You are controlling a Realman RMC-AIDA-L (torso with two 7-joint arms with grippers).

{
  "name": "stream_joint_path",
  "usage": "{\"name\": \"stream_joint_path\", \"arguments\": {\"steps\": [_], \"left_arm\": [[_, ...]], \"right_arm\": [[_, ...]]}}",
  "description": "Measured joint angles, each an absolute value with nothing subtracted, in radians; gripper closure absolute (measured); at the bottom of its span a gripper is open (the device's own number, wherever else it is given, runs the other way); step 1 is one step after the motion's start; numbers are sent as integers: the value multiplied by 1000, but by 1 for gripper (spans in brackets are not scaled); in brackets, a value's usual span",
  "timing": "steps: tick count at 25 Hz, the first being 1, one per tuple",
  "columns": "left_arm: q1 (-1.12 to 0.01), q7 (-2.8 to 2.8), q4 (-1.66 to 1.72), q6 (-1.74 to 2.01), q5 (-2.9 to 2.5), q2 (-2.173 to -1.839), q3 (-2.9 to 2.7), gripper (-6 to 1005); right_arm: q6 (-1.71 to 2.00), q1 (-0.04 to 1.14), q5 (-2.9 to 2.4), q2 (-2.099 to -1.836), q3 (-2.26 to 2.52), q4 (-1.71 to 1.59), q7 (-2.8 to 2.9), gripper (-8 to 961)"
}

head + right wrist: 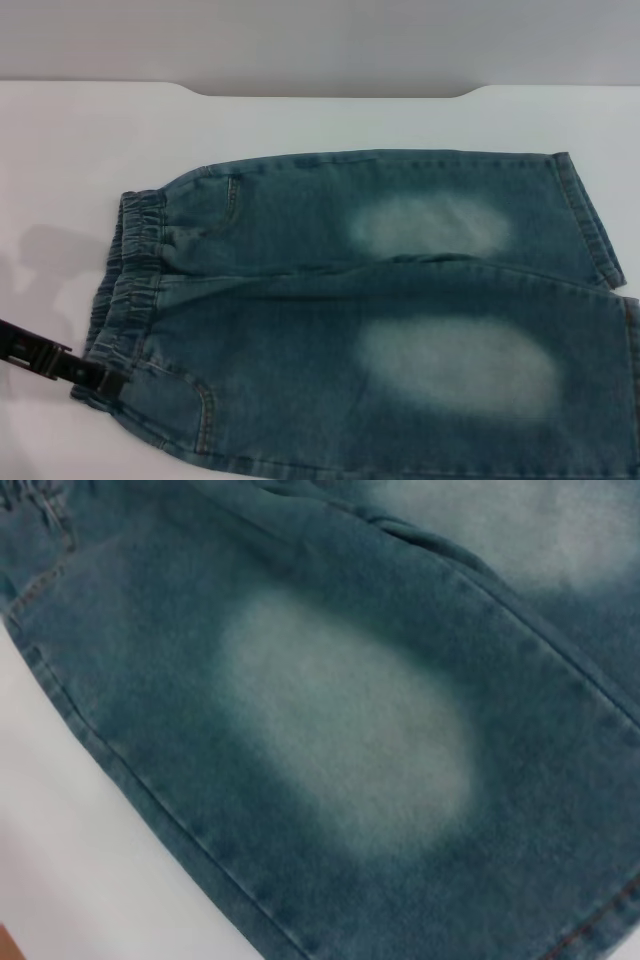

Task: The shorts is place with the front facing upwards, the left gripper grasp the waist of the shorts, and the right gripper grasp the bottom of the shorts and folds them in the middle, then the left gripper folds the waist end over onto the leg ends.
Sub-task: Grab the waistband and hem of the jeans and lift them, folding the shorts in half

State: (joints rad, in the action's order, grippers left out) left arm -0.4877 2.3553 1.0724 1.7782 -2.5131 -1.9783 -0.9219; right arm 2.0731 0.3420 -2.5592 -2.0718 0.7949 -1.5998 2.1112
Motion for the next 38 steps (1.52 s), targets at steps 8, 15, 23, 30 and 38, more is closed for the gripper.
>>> {"name": "stream_joint_path", "arguments": {"steps": [8,15,23,30,38], "left_arm": [[-495,2357,1068,1788,-2535,-1988,-922,197],[-497,2352,1068,1786,-2536,-1995,-921,197],[-499,2361,1068,1786,-2536,-1996,-920,198],[-500,2368,1068,1791,-2543,-1994,-922,568],[-503,2366,1068,1799,-2546,-1995,-923,749]], "right_arm": [[2073,342,-2547,-2073,796,-1599,2111,431],[2074,342,-2547,-2071,796,-1595,2111,430],[2074,339,-2547,-2070,793,-1595,2110,430],[2072,332,-2548,-2069,784,-1594,2101,431],[2071,324,-2548,-2070,784,-1598,2101,432]]}}
